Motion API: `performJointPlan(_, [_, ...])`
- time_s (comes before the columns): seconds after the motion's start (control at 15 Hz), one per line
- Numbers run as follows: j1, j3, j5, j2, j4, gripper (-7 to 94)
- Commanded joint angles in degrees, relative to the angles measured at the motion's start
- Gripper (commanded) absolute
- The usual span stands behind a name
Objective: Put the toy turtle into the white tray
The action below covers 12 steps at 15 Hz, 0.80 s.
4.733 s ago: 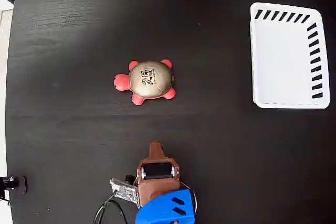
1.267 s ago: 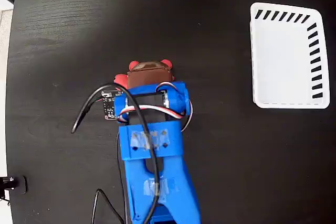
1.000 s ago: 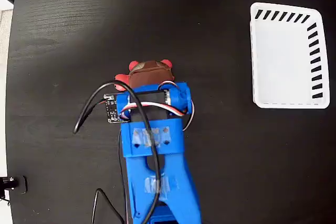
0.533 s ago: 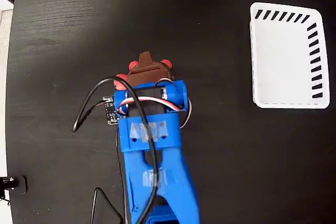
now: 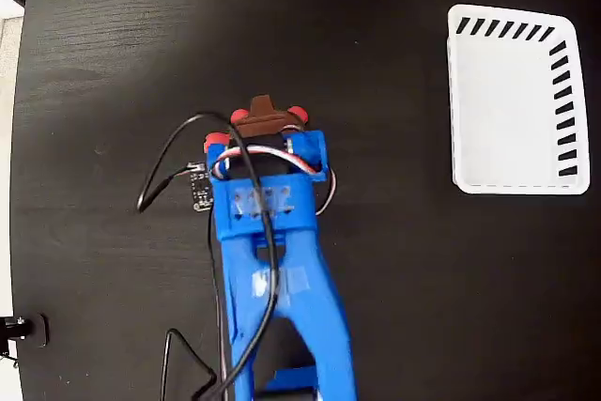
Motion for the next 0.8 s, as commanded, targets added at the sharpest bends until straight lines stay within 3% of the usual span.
performJointPlan(0.0, [-0.6, -2.7, 0.0, 0.2, -0.8, 62])
performJointPlan(0.53, [-0.6, -4.1, 0.0, -4.6, -4.4, 60])
performJointPlan(0.73, [-0.6, -4.0, 0.0, -4.7, -4.9, 51])
